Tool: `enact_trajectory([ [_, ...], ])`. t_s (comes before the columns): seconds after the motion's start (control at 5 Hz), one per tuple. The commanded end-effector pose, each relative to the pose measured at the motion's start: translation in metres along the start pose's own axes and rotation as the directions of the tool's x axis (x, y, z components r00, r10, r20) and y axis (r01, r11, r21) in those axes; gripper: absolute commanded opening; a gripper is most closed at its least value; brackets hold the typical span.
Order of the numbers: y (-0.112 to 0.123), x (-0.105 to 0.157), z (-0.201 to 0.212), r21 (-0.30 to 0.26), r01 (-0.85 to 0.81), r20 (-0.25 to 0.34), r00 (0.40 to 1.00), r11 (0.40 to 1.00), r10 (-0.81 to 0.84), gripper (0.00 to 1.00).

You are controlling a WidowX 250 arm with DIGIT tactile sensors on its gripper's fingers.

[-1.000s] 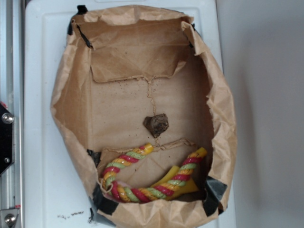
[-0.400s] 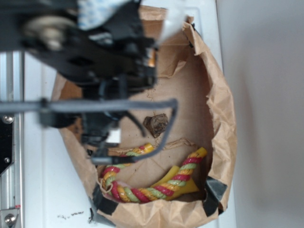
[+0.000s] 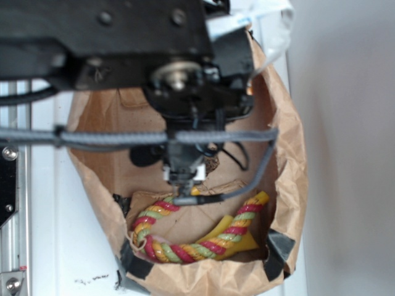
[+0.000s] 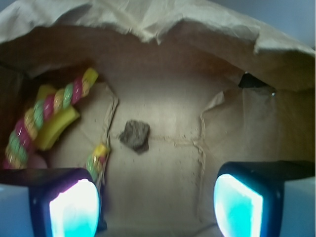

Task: Grab the rock.

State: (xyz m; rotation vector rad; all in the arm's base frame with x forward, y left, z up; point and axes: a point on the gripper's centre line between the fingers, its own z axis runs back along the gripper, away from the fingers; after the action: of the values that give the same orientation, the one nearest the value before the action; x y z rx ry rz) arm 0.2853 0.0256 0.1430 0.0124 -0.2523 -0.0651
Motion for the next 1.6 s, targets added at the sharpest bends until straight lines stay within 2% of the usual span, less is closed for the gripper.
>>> enact_trajectory([
  [0.0,-0.015,0.006,-0.009,-0.076,-0.089,0.004,0.996,0.993,0.09,1.0],
  [0.6,-0.015,0.006,-0.009,-0.076,-0.089,0.004,0.996,0.993,0.09,1.0],
  [0.8,-0.024,0.0,-0.026,-0.071,-0.039,0.032,0.999,0.997,0.041,1.0],
  [1.0,-0.036,0.005,-0.047,-0.11,-0.021,0.055,0.998,0.994,0.027,1.0],
  [1.2,-0.042,0.006,-0.059,-0.115,-0.019,0.062,0.998,0.993,0.026,1.0],
  [1.4,-0.05,0.008,-0.066,-0.15,-0.019,0.056,0.998,0.989,0.027,1.0],
])
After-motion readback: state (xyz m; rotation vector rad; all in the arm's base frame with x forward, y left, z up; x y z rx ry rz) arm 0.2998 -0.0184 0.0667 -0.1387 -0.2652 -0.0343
